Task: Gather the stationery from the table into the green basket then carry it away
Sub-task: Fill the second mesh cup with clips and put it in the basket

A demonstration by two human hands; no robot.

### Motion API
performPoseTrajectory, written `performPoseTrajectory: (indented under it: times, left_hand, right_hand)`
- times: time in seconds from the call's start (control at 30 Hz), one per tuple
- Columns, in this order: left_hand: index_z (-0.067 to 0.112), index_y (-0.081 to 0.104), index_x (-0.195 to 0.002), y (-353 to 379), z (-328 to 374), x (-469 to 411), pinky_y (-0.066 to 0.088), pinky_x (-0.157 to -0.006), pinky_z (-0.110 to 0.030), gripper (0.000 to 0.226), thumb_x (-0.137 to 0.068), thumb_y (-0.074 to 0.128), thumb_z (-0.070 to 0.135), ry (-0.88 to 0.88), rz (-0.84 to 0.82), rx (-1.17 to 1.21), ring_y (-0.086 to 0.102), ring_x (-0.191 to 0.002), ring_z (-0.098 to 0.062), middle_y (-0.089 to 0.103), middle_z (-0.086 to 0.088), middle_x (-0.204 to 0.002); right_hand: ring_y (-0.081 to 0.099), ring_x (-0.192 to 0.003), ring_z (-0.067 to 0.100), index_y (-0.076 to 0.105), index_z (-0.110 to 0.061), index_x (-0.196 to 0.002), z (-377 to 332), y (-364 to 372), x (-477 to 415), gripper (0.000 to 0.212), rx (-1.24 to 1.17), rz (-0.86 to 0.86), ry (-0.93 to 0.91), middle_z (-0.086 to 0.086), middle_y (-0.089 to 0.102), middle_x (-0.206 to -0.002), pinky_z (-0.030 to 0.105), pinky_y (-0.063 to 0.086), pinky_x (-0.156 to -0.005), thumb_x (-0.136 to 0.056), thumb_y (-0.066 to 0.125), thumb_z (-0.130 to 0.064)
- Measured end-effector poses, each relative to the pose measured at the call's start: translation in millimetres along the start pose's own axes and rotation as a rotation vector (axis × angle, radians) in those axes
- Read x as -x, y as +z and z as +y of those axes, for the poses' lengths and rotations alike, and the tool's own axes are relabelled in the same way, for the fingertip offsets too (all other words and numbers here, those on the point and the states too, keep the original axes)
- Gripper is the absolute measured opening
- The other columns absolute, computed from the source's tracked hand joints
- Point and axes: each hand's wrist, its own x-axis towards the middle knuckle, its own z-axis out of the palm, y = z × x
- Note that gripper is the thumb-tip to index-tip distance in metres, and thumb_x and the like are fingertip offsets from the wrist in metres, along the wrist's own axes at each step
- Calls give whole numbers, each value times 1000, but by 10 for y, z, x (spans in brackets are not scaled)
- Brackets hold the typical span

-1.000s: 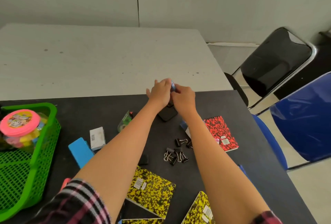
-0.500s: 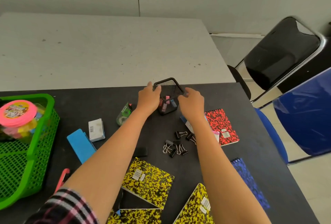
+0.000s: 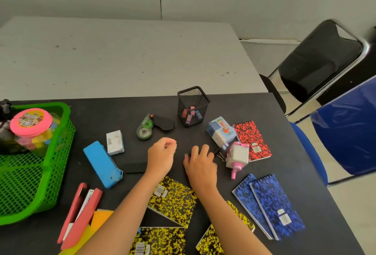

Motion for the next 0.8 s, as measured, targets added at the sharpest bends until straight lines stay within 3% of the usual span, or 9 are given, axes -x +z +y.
performPoseTrajectory:
  times: [0.1,0.17,0.23,0.37,0.47,0.6,0.73,0.8]
  left_hand:
    - [16,63,-90,28,7,27,53,-86,-43,12,-90,51,13,5,-13,-18,64,-93,-24,62,2,-82]
    - [15,65,-94,81,19,7,53,-86,-41,15,-90,51,12,18,-4,-41,64,-93,-24,66,-3,-90]
    - [10,66,-101,194,36,-24,51,-83,-34,19,-91,50,9,42,5,-98,64,-93,-24,68,-9,-100]
    - [9,68,-102,572,124,-35,45,-82,-28,23,-90,48,7,216,-110,-265,62,-99,-25,68,-10,-105]
    - [5,61,-106,907,172,36,48,-84,-36,21,-90,48,12,366,-285,-446,58,-104,-30,64,-14,-110]
    - [10,48,-122,1112,150,87,41,-89,-32,29,-95,40,18,405,-216,-724,46,-114,-27,53,-9,-123]
    - [7,54,-112,1067,120,11,41,-90,-31,24,-95,38,14,424,-233,-713,50,-108,-25,55,-6,-112]
    - [5,57,-102,967,67,-74,44,-84,-28,16,-92,45,10,370,-233,-609,55,-103,-24,48,2,-94]
  right_hand:
    - [59,-46,24,61,-10,-70,23,-51,-24,28,6,49,-129,8,61,-61,23,37,-31,-60,82,-26]
    - [65,-67,33,59,-3,-89,45,-120,-83,19,-143,22,-112,16,65,-78,30,38,-46,-81,66,-19]
    - [62,-78,34,53,-2,-96,97,-191,-166,16,-378,94,58,18,62,-87,30,34,-56,-92,48,-16]
    - [50,-64,21,52,-3,-83,226,-532,-287,13,-798,224,362,9,54,-72,26,31,-49,-90,50,-14]
    - [40,-54,7,48,-4,-79,307,-691,-358,14,-906,223,408,1,47,-65,18,27,-45,-90,50,-12]
    - [37,-52,6,48,-4,-79,347,-779,-401,15,-939,198,385,-2,45,-65,15,30,-40,-91,51,-12]
    - [35,-57,16,47,-4,-65,380,-792,-472,25,-1083,139,396,1,40,-58,11,30,-44,-88,55,-10]
    - [41,-61,18,50,-6,-67,396,-796,-535,23,-1258,77,501,5,46,-64,27,37,-53,-87,57,-14]
